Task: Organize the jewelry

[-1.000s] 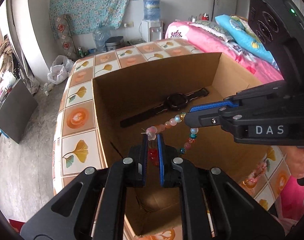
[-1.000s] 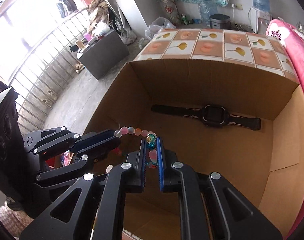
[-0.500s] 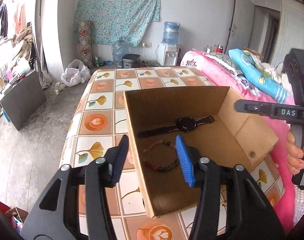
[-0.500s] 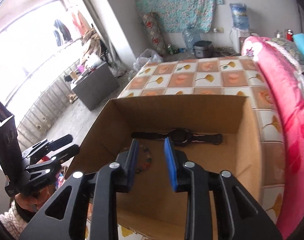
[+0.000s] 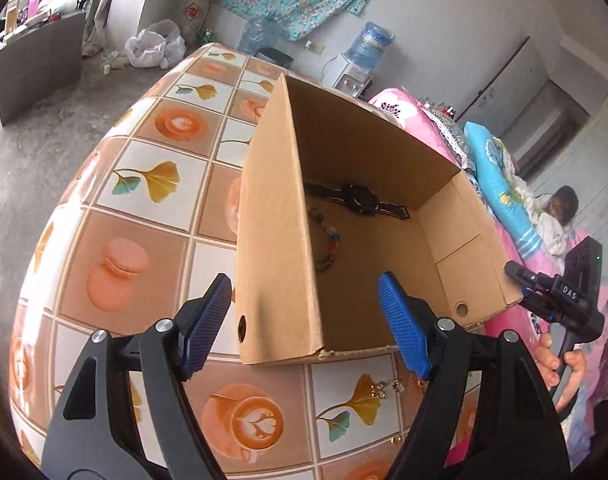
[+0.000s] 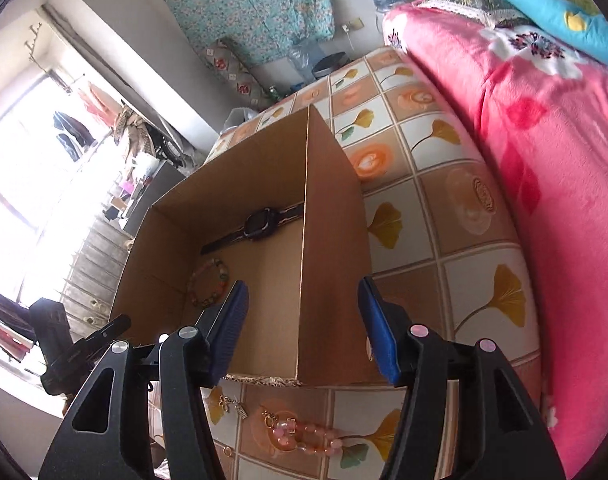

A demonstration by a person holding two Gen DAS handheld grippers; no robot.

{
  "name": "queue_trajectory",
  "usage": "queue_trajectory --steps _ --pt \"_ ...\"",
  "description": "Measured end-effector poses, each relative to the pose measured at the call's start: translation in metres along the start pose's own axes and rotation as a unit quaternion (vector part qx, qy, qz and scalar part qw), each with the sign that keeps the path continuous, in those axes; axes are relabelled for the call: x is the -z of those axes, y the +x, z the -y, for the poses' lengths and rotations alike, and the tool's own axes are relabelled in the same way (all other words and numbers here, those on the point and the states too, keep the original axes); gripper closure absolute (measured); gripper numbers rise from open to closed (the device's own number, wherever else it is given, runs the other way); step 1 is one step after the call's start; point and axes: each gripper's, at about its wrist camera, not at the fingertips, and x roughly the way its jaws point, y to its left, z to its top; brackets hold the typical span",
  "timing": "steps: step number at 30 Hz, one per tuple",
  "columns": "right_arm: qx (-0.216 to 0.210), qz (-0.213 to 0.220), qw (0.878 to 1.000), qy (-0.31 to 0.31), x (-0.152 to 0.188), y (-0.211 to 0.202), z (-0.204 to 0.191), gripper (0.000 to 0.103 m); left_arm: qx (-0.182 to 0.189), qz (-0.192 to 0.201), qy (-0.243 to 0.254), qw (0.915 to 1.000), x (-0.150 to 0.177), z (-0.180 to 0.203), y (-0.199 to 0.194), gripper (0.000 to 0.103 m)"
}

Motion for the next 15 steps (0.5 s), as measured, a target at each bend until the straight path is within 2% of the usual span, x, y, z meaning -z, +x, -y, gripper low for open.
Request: queue_trajectory --steps 2,6,12,15 --pt "-0.013 -0.013 1.000 -0.002 0.001 0.008 -0.001 0.047 0.014 -0.005 -0.012 0.9998 0.002 -0.002 0.004 0.031" --pt "0.003 -0.023 1.000 -0.020 0.001 0.016 -0.007 0.047 0.034 -0.015 -0.030 0.9989 0.003 -0.001 0.012 0.031" --pt "-0.003 -0.037 0.999 -0.014 -0.004 0.019 -0.001 0.053 0.011 -0.012 -0.021 0.9996 0.004 0.010 0.013 0.028" --pt "0.008 -0.035 0.999 -0.018 -0.007 0.017 0.001 0.054 0.015 -0.015 -0.017 0.9996 0.004 0.016 0.015 0.028"
